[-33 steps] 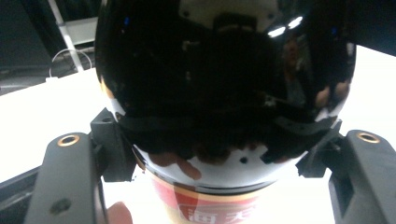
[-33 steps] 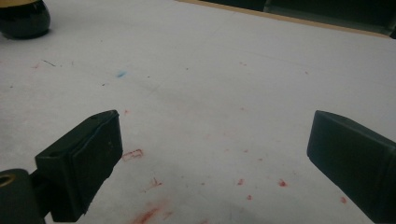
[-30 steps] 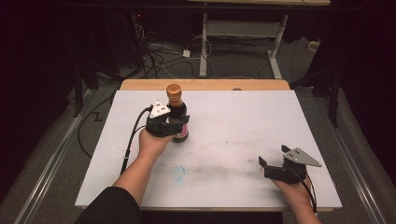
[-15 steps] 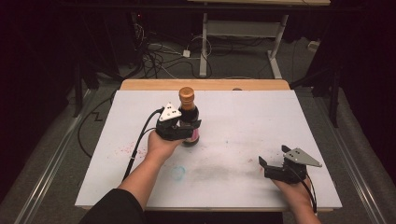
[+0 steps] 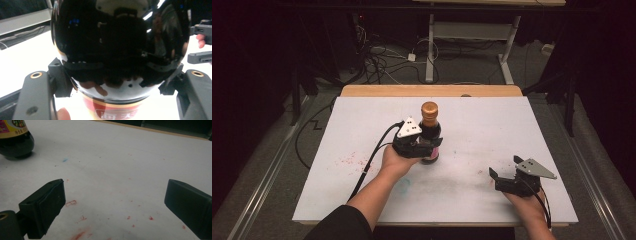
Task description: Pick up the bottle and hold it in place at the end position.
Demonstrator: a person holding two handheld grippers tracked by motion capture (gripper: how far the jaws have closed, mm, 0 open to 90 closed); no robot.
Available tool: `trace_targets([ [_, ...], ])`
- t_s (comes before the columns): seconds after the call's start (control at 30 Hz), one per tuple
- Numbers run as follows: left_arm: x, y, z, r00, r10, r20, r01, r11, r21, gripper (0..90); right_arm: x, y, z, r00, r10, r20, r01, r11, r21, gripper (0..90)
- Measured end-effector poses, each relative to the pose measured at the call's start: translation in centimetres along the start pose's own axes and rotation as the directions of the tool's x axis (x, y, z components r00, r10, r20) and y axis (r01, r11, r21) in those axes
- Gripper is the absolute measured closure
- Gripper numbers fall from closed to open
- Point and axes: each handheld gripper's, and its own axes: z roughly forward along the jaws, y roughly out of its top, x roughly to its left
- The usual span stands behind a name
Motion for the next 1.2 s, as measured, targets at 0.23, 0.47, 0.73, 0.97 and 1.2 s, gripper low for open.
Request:
trace_targets([
  [0.23,-0.4,-0.7,0.1,0.9995,0.020,0.027,-0.020,0.9996,0.020,28.5,0.0,0.0,0.0,1.0000,0.001,-0.002,-0.001,1.000,-0.003,4.0],
  [0.47,0.2,-0.2,0.8,0.9997,0.020,0.014,-0.020,0.9998,0.005,28.5,0.0,0.0,0.0,1.0000,-0.001,0.000,0.001,1.000,-0.001,4.0],
  [0.73,1.3,0.0,2.0,0.9998,0.014,-0.013,-0.014,0.9999,-0.002,28.5,0.0,0.0,0.0,1.0000,-0.001,-0.001,0.001,1.000,-0.001,4.0],
  [0.97,2.0,0.0,2.2,0.9999,-0.007,-0.015,0.007,1.0000,-0.004,28.3,0.0,0.0,0.0,1.0000,0.000,-0.002,0.000,1.000,-0.003,4.0],
  [1.2,2.6,0.0,1.9,0.9996,-0.010,0.028,0.009,0.9999,0.006,28.0,-0.1,0.0,-0.1,0.9999,0.010,-0.008,-0.010,1.000,-0.005,3.9],
])
